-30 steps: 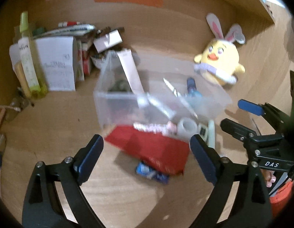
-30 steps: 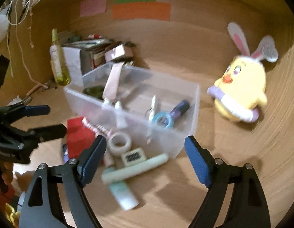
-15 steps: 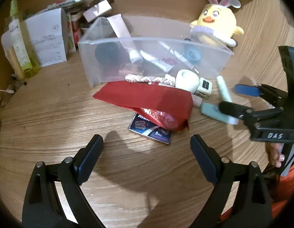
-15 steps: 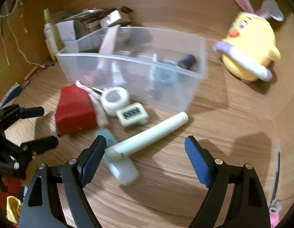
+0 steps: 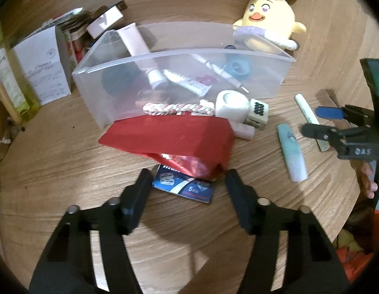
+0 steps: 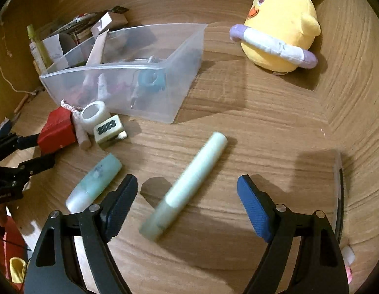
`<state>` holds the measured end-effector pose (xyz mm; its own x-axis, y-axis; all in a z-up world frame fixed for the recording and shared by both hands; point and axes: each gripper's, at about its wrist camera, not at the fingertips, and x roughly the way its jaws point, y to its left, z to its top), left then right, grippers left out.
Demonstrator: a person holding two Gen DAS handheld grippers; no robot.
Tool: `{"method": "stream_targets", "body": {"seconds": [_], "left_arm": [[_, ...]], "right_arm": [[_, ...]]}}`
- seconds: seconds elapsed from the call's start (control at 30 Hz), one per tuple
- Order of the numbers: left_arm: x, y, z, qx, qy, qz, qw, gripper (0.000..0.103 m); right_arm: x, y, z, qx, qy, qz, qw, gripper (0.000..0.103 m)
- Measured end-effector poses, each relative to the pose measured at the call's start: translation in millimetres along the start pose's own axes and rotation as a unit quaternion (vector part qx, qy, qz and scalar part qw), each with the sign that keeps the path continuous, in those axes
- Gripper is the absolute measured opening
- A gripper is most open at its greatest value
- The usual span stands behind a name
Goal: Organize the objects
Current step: 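Grasp the blue Max box with left gripper while right grasps pale green tube, then lower the box and green tube into the bin and open both grippers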
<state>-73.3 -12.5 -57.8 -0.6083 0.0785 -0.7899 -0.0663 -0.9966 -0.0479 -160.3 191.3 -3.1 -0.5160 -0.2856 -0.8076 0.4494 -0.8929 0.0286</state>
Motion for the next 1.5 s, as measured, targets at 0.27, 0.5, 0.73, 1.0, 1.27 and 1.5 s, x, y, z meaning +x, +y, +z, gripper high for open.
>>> {"method": "stream_targets", "body": {"seconds": [0.27,0.5,0.73,1.0,1.27,1.5], "left_arm": [[-7,0,-10,-0.009,-0.011,-0.015,0.9998,0.05],[-23,13,-29,-0.051,-0.021,-0.019,0.9983,0.049],[-39,23,-35,-0.078,-0.038,-0.004,0.9962,0.049],[-65,22,-13,-0.076,-0.098,-0.003,0.9923,0.049],[-75,9,24,-0.063,-0.146,-0.015,0.9872,0.049],[-75,4,54,-0.059,-0.167,-0.017,0.984,0.049]], "right_arm": [[-3,2,0,-0.016,-0.01,-0.014,1.0,0.026],[-12,-8,-13,0.008,-0.021,0.007,1.0,0.014],[-20,-7,-14,0.025,-0.038,0.023,0.999,0.014],[-52,0,2,0.023,-0.092,0.044,0.995,0.014],[-71,16,35,0.016,-0.143,0.068,0.987,0.014],[-73,33,70,-0.001,-0.168,0.071,0.983,0.014]]}}
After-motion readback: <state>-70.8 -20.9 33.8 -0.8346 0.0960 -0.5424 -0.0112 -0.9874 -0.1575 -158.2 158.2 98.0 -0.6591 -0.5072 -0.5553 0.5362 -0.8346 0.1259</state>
